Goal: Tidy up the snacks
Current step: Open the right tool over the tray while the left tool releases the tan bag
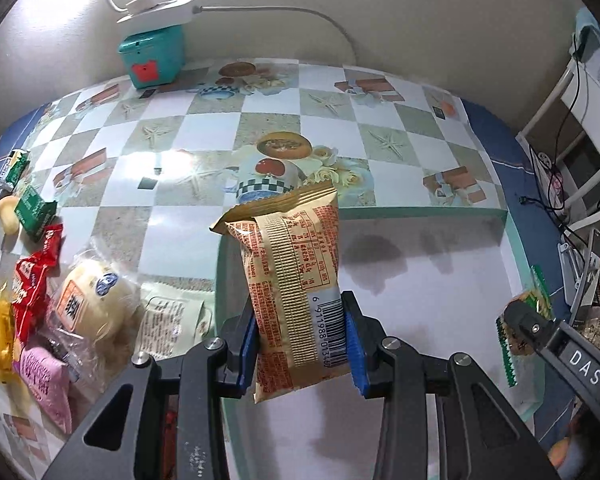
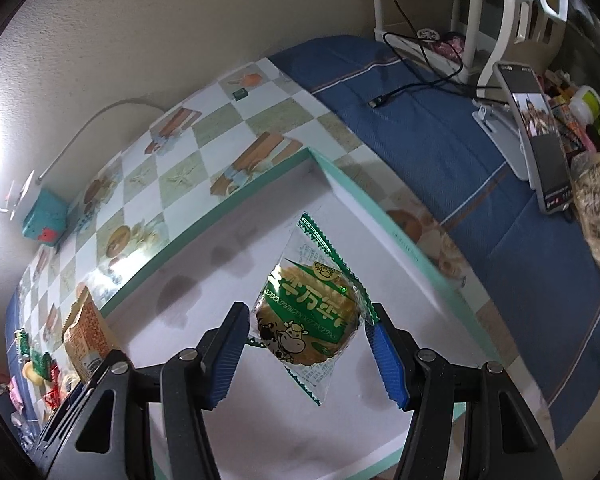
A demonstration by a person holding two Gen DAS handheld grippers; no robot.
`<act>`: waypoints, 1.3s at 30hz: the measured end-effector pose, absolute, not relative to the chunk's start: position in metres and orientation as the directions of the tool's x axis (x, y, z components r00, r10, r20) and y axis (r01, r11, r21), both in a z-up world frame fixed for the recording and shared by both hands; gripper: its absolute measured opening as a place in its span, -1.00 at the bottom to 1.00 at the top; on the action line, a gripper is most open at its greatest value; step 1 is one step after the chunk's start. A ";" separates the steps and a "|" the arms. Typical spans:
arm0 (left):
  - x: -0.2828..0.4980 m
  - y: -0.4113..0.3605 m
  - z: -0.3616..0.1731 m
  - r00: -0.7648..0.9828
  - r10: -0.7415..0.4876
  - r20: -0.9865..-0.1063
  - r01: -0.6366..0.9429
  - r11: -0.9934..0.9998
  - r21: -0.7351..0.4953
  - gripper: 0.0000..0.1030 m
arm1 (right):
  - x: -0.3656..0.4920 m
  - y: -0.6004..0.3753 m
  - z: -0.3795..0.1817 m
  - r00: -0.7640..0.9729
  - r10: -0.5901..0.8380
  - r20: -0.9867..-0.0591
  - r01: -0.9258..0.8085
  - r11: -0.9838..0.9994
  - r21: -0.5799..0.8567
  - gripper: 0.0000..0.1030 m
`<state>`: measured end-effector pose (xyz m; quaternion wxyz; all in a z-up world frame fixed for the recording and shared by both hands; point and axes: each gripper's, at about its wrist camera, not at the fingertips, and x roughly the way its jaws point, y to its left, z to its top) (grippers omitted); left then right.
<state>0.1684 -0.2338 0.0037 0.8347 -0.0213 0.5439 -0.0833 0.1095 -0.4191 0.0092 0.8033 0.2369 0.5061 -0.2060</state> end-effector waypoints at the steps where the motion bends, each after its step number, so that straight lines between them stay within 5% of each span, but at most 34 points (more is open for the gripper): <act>1: 0.170 -0.235 0.003 0.397 -0.165 -0.903 0.118 0.985 -0.128 -0.23 | 0.112 -0.420 0.010 0.405 -0.096 -0.909 0.567 0.807 0.167 0.23; 16: 0.181 -0.247 -0.003 0.405 -0.142 -0.903 0.143 0.986 -0.091 -0.23 | 0.134 -0.427 -0.012 0.381 -0.082 -0.921 0.559 0.814 0.158 0.23; 23: 0.182 -0.244 0.004 0.409 -0.147 -0.901 0.135 0.986 -0.100 -0.05 | 0.132 -0.435 -0.014 0.367 -0.074 -0.927 0.576 0.801 0.164 0.26; 27: 0.185 -0.236 0.013 0.404 -0.125 -0.906 0.090 0.991 -0.096 0.28 | 0.132 -0.436 -0.010 0.365 -0.089 -0.927 0.572 0.807 0.148 0.29; 39: 0.191 -0.193 0.027 0.411 -0.035 -0.911 -0.089 0.993 -0.078 0.58 | 0.133 -0.425 0.031 0.430 -0.152 -0.890 0.516 0.850 0.104 0.61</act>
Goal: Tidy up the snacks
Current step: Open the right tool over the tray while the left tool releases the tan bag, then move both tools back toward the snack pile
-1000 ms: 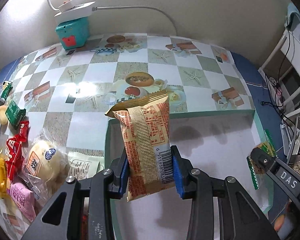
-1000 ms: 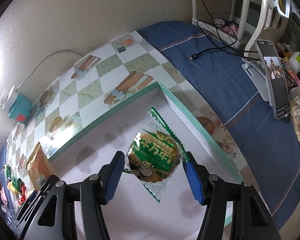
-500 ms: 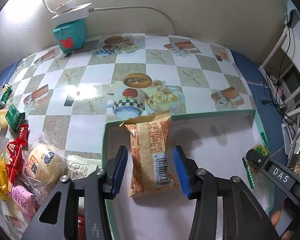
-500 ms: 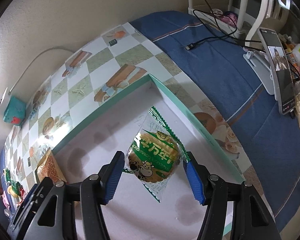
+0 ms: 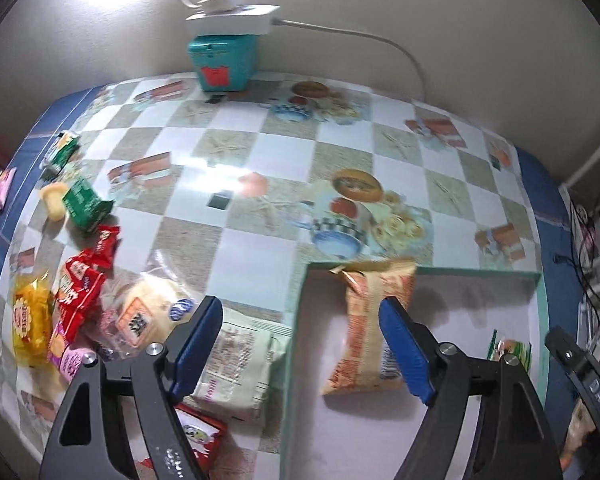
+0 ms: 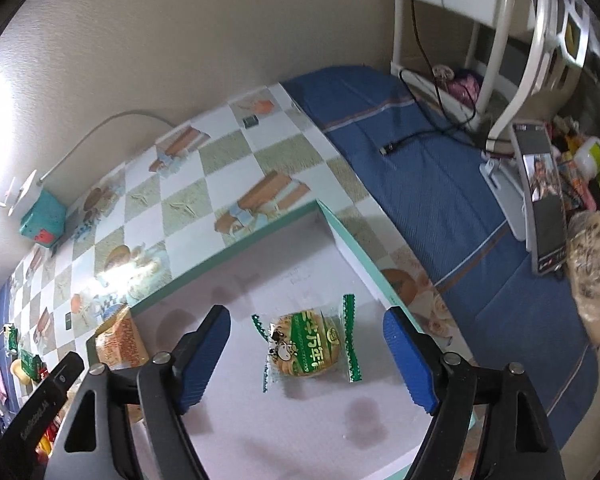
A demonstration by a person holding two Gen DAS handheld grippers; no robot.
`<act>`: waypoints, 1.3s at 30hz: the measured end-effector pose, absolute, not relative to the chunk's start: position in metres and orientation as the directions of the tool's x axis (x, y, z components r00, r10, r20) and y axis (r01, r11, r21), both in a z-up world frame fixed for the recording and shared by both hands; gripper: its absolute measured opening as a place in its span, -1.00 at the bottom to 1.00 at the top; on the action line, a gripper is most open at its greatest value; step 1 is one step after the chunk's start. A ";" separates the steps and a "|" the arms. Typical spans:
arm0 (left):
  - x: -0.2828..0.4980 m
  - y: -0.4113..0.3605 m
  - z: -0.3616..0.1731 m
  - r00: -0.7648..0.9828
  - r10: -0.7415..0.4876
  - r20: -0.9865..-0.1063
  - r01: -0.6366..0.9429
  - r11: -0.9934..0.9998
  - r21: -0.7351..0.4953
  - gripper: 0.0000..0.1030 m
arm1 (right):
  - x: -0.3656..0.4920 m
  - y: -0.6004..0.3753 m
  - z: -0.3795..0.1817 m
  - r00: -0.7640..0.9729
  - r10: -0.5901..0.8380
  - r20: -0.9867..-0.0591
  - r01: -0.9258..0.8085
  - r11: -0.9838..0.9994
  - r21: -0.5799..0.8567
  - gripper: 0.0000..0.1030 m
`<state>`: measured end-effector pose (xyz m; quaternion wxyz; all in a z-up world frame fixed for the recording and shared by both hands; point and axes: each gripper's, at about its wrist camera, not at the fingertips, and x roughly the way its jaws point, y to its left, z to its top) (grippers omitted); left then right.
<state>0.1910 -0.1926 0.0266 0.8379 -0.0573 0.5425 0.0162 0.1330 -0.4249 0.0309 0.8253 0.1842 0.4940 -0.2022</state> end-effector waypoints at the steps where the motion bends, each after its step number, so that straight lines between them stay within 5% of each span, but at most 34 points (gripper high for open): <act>1: 0.191 -0.188 0.027 0.411 -0.029 -0.911 -0.108 0.991 -0.081 0.59 | 0.133 -0.423 0.033 0.433 -0.156 -0.888 0.511 0.854 0.099 0.61; 4: 0.193 -0.177 0.027 0.410 0.005 -0.912 -0.161 0.985 -0.067 0.82 | 0.133 -0.418 0.038 0.437 -0.170 -0.883 0.500 0.862 0.081 0.62; 8: 0.193 -0.161 0.025 0.399 0.034 -0.916 -0.209 0.976 -0.055 0.83 | 0.136 -0.409 0.039 0.437 -0.172 -0.883 0.481 0.874 0.069 0.88; 14: 0.194 -0.139 0.024 0.381 0.053 -0.923 -0.278 0.959 -0.060 0.88 | 0.142 -0.388 0.040 0.441 -0.146 -0.885 0.442 0.894 0.073 0.95; 39: 0.147 -0.006 0.056 0.387 0.088 -0.918 -0.551 0.821 -0.153 0.89 | 0.142 -0.253 0.075 0.483 -0.037 -0.875 0.205 0.976 0.072 1.00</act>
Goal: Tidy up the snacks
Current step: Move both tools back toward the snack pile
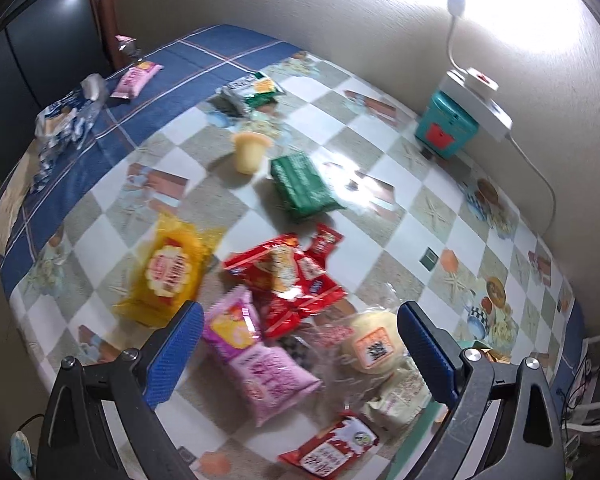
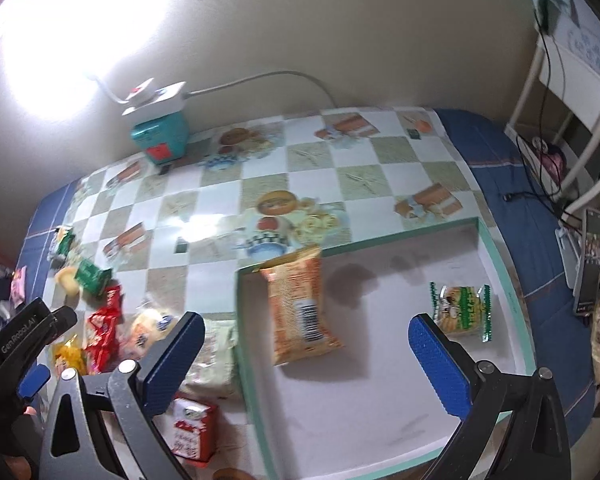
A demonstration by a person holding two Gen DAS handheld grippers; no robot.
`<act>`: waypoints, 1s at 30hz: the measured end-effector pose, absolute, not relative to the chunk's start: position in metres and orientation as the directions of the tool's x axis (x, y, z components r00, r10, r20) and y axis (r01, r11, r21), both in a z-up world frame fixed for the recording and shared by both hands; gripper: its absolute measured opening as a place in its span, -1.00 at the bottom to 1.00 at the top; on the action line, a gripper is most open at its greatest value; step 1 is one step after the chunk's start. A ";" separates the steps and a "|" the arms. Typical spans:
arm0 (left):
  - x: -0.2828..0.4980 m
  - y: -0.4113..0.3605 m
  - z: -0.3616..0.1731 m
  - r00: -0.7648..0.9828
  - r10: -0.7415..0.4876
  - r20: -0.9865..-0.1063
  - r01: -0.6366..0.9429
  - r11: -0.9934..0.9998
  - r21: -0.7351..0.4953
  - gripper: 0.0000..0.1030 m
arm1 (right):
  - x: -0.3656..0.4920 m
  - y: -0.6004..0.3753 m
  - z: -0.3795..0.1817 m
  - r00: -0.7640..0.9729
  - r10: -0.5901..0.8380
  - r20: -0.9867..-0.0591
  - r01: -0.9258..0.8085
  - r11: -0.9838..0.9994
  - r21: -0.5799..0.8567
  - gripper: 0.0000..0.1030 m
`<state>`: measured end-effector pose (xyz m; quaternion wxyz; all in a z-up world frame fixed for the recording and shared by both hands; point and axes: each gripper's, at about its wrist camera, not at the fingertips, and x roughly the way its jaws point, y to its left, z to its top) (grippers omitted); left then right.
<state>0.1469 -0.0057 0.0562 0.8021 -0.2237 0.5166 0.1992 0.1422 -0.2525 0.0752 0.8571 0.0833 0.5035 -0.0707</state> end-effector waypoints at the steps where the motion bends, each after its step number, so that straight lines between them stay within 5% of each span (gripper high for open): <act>1: 0.144 -0.001 0.058 0.389 0.088 -0.917 -0.552 0.819 -0.156 0.89 | 0.141 -0.248 0.077 0.485 -0.035 -0.874 0.199 0.977 0.071 1.00; 30: 0.078 0.128 0.035 0.366 0.022 -0.930 -0.664 0.707 -0.244 0.89 | 0.110 -0.201 0.041 0.368 0.027 -0.929 0.208 0.972 0.111 1.00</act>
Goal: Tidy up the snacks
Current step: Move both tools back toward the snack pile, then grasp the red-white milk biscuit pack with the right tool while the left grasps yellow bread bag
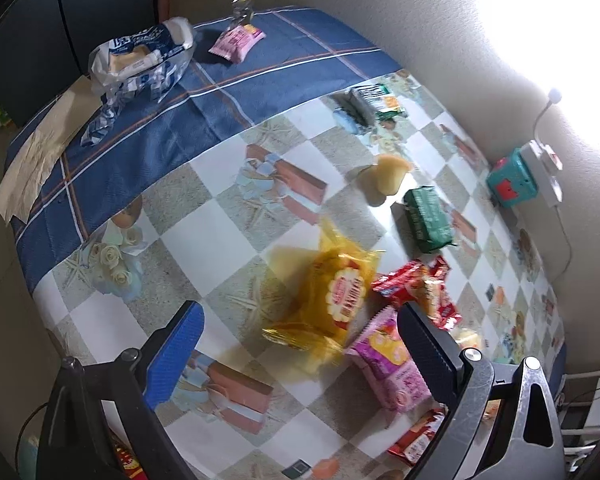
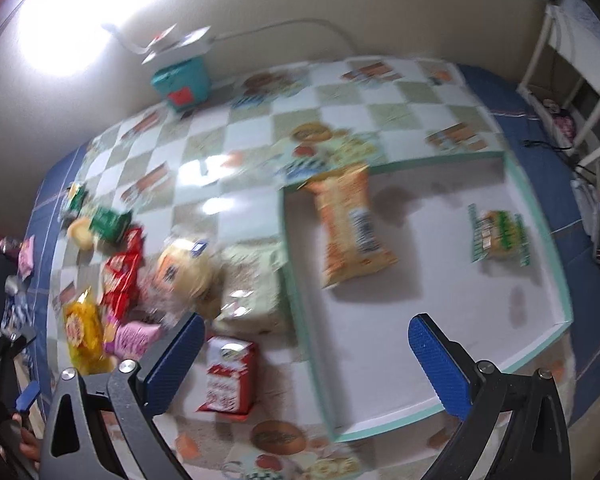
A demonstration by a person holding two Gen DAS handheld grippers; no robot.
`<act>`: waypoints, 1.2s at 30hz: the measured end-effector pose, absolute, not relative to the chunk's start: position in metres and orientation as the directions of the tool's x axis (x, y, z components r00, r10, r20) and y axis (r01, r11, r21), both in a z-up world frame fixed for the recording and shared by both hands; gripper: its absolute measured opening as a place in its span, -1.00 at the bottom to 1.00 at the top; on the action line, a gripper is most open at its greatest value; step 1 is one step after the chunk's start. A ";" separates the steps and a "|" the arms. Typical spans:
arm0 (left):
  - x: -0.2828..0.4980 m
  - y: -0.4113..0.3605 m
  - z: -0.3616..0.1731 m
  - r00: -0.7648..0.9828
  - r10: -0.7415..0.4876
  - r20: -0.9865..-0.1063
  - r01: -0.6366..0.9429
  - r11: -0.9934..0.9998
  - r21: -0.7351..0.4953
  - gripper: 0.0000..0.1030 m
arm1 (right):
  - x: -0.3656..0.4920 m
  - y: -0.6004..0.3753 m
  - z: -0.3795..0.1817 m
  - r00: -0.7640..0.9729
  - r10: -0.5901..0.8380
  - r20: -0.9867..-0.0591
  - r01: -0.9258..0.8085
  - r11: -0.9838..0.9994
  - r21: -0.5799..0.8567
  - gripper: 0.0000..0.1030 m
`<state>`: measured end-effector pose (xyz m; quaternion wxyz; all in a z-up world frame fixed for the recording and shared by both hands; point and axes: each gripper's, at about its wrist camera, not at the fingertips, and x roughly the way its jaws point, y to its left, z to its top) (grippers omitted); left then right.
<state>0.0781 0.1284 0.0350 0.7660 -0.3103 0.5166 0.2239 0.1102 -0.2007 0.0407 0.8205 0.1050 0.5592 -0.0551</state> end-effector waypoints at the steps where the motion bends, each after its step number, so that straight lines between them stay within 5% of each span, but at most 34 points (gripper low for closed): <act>1: 0.078 0.131 0.032 0.357 0.020 -0.934 -0.667 0.705 -0.241 0.89 | 0.111 -0.195 0.037 0.357 0.036 -0.933 0.199 0.973 0.114 1.00; 14: 0.088 0.135 -0.002 0.290 -0.043 -0.956 -0.685 0.688 -0.239 0.89 | 0.112 -0.155 -0.001 0.254 0.061 -0.965 0.124 0.988 0.096 0.96; 18: 0.096 0.131 -0.005 0.291 -0.048 -0.955 -0.660 0.713 -0.237 0.89 | 0.112 -0.150 -0.011 0.233 0.070 -0.970 0.118 0.988 0.099 0.71; 36: 0.149 0.112 -0.023 0.273 -0.015 -0.962 -0.472 0.869 -0.147 0.89 | 0.109 -0.130 -0.042 0.177 0.057 -0.983 0.065 0.995 0.069 0.19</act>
